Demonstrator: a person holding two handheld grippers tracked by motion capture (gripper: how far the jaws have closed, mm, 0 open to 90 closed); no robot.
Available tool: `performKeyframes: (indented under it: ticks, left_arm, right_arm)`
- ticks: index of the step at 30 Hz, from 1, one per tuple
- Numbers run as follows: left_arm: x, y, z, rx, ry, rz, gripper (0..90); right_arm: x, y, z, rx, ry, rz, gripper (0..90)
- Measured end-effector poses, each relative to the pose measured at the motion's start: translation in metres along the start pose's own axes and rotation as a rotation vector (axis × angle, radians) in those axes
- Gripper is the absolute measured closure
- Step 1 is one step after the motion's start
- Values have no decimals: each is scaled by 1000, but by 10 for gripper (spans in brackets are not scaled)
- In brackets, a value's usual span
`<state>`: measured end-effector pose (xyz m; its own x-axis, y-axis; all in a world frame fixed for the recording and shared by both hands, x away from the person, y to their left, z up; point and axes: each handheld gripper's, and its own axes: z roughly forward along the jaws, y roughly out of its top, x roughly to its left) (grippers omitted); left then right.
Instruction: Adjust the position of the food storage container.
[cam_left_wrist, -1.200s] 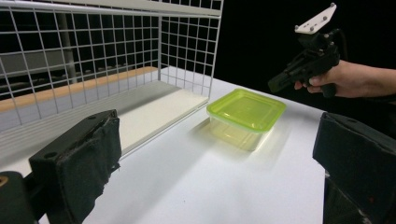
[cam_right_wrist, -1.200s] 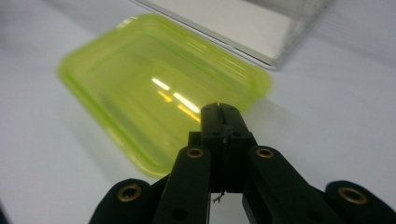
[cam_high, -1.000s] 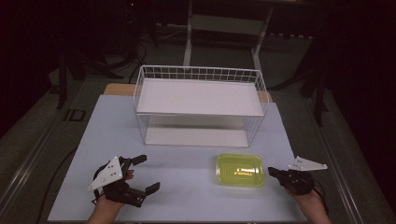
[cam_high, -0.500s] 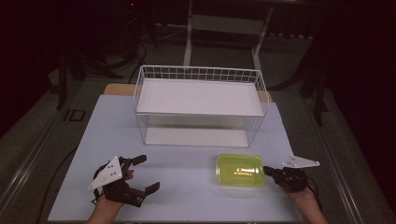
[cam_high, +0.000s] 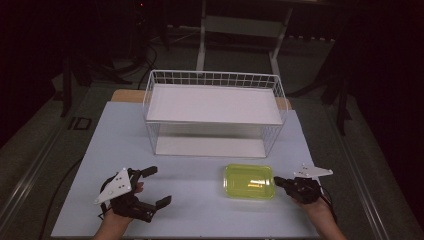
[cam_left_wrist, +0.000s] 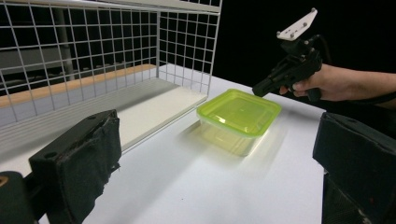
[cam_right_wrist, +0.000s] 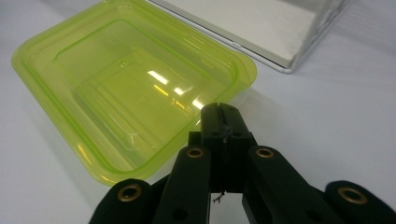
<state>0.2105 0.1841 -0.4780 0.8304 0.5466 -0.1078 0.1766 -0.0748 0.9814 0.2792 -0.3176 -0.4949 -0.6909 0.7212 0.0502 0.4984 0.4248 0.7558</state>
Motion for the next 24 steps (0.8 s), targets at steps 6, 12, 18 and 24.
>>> performKeyframes:
  ticks: [6, 12, 18, 24]
  left_arm:
    - [0, 0, 0, 1, -2, -4, 17]
    - [0, 0, 1, 1, -4, -4, 17]
    - [1, 0, 1, 3, -5, -5, 17]
    - [1, -1, 0, 5, -6, -5, 17]
  right_arm:
    - [6, 5, 6, 7, 19, -19, 900]
    - [11, 10, 13, 10, 44, -16, 900]
    - [18, 18, 20, 18, 65, -34, 900]
    - [27, 26, 29, 22, 84, -56, 900]
